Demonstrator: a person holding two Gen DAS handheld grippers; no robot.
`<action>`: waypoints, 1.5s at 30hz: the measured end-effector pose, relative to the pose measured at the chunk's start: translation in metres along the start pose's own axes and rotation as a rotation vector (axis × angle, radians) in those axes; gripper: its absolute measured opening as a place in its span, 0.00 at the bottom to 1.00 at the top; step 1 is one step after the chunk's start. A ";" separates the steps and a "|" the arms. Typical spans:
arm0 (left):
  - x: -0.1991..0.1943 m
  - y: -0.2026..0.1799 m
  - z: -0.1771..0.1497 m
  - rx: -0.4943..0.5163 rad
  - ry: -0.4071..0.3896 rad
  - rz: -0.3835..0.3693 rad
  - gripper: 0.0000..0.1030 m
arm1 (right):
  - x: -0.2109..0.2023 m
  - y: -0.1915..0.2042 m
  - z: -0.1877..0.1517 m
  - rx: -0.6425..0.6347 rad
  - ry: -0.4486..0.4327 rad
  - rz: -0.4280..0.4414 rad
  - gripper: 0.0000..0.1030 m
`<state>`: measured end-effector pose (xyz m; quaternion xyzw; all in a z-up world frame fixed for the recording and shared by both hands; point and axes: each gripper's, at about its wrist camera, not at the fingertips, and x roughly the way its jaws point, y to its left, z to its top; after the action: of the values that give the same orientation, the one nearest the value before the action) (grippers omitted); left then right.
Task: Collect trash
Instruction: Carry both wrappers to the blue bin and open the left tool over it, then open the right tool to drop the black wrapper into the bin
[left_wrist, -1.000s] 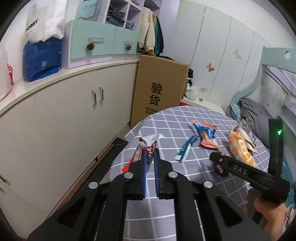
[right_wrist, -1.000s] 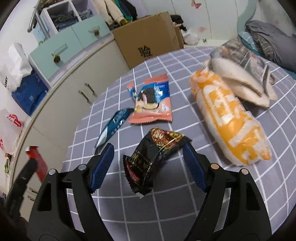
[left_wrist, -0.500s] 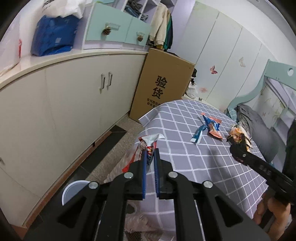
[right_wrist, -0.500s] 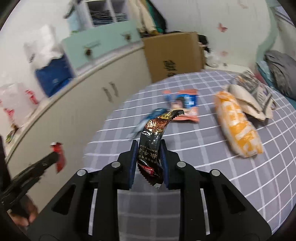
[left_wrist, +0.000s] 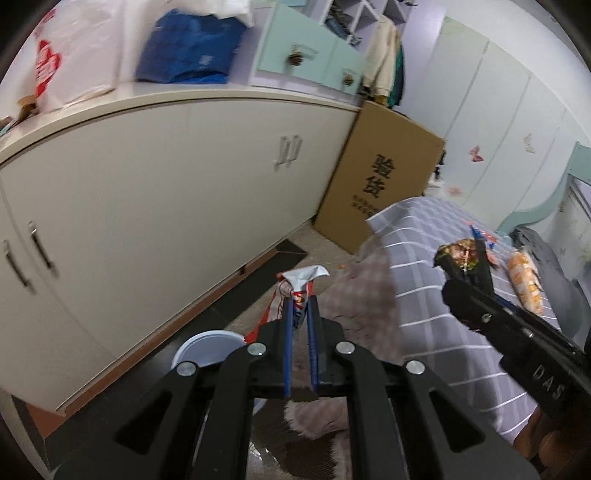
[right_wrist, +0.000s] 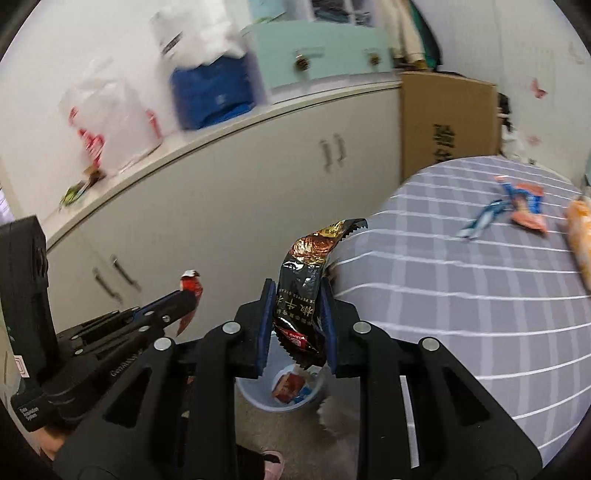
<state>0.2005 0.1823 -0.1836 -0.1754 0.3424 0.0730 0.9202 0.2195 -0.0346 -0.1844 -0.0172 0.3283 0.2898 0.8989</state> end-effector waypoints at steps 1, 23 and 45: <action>0.000 0.007 -0.002 -0.011 0.006 0.009 0.07 | 0.004 0.008 -0.003 -0.013 0.008 0.010 0.23; 0.083 0.085 -0.058 -0.050 0.234 0.170 0.07 | 0.126 0.052 -0.087 -0.074 0.278 0.025 0.23; 0.107 0.081 -0.040 -0.003 0.203 0.241 0.65 | 0.157 0.034 -0.097 -0.026 0.319 0.004 0.23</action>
<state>0.2361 0.2446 -0.3037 -0.1407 0.4522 0.1654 0.8651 0.2416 0.0520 -0.3494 -0.0742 0.4630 0.2893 0.8345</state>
